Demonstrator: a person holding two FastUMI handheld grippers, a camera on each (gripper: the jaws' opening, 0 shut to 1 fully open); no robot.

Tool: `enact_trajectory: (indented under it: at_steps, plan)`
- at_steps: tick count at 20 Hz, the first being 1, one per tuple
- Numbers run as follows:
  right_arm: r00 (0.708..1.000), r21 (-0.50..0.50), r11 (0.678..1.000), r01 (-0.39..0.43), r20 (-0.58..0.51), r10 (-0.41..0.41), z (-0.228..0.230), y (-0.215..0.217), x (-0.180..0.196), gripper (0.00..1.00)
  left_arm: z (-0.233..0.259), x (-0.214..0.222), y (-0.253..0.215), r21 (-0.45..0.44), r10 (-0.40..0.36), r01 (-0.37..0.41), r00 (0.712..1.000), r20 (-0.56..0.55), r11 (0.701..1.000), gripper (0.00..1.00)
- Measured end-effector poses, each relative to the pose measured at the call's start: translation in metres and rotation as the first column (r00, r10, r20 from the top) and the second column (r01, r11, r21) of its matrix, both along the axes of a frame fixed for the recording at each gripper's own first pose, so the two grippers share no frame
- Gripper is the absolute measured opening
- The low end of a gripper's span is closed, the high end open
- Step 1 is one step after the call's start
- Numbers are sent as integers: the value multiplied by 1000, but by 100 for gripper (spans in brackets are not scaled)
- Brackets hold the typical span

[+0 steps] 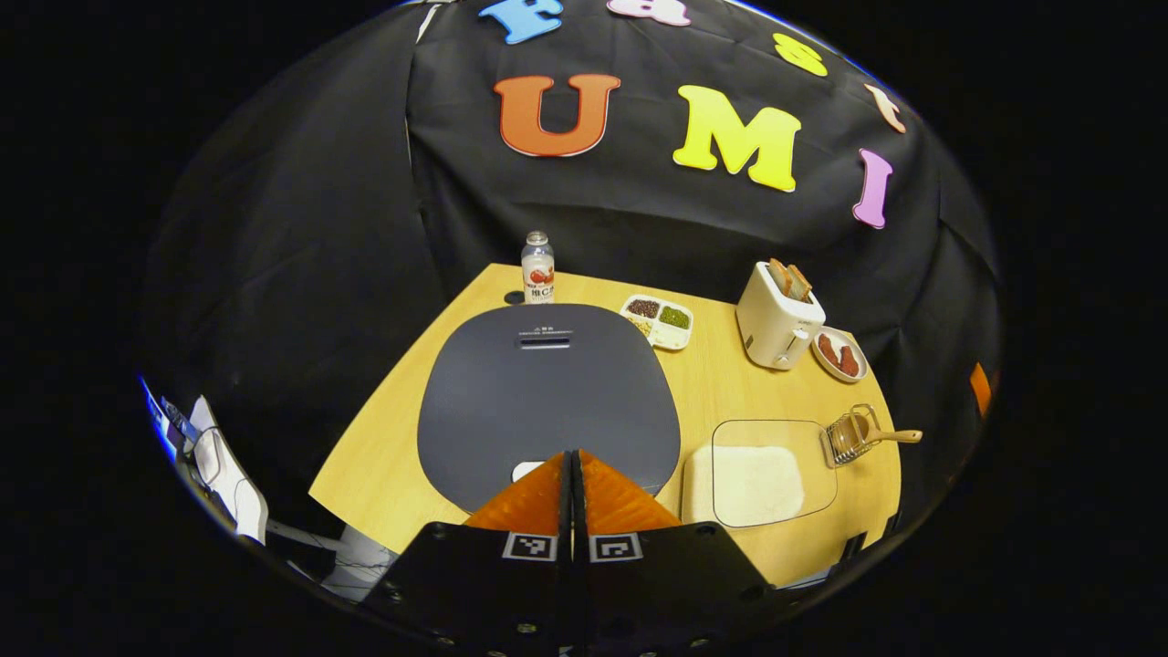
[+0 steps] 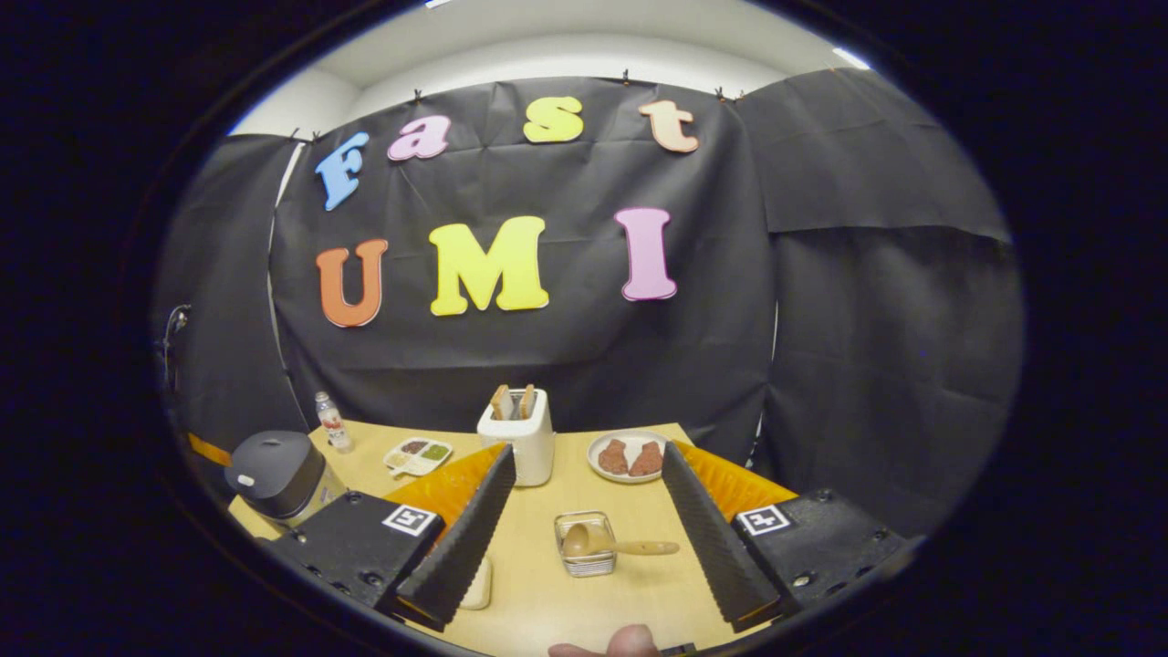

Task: Close the left gripper, press the button to open the rice cooker; take a wooden spoon from the chopstick holder with the right hand, scoop a spoonful of rice and pour it into the rice cooker, then put the wooden spoon back into the chopstick holder.

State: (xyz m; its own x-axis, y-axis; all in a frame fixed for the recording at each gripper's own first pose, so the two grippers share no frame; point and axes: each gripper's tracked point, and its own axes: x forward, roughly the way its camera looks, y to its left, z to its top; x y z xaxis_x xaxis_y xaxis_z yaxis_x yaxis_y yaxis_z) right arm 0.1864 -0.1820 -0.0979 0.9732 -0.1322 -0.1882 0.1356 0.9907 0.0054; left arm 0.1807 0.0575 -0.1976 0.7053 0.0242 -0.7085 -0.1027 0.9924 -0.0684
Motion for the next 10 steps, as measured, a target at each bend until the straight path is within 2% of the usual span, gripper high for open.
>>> enact_trajectory:
  at_steps: [3,7,10]
  plan:
    - [1000,-51,998,22,18,-21,4,-7,-6,100,-19,7,7,-25,10,-12,998,-60,1000,0]
    - [999,-32,999,41,1,-41,-7,-8,-12,100,-35,-1,12,-47,11,-16,994,-107,999,0]
    - [999,-25,998,52,9,-52,-4,-9,-15,100,-32,-2,13,-60,15,-21,995,-94,998,0]
